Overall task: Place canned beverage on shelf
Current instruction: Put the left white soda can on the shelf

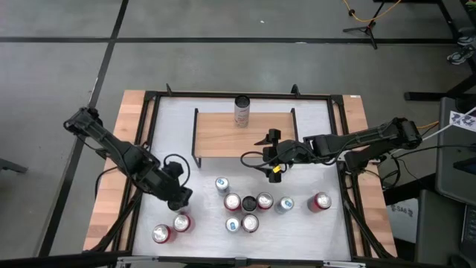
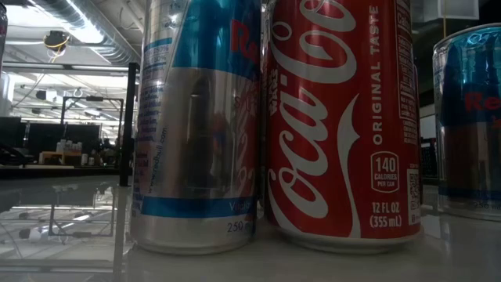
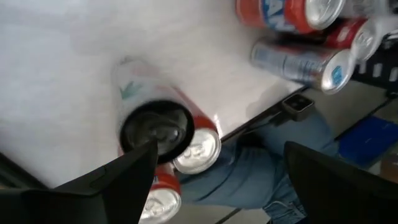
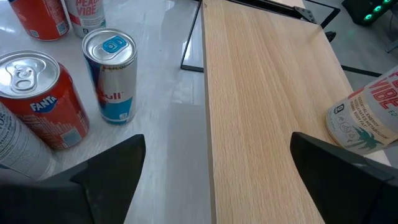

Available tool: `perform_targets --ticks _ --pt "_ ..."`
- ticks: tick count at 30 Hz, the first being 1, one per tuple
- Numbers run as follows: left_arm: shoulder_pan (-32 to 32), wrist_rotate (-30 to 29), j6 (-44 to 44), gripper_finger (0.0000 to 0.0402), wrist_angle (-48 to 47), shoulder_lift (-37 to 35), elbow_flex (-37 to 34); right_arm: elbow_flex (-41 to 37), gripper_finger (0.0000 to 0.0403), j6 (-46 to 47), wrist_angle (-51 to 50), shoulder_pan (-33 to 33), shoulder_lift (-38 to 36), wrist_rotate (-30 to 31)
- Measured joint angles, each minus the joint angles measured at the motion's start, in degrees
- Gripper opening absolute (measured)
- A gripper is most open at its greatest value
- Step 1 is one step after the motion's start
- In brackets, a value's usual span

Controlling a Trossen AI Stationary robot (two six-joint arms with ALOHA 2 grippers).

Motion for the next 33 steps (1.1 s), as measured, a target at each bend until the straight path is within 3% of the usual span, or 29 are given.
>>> perform_targets --ticks 8,33 --pt "-1.84 2.49 -0.83 0.0341 -12.58 7.26 7.98 0.00 0.0392 -0.04 -0.01 0.00 0.00 0.01" --pt "-4.06 -1.85 -0.81 0.0341 -15.17 15.88 8.39 -0.02 0.0392 -0.04 -0.02 0.00 0.02 -0.01"
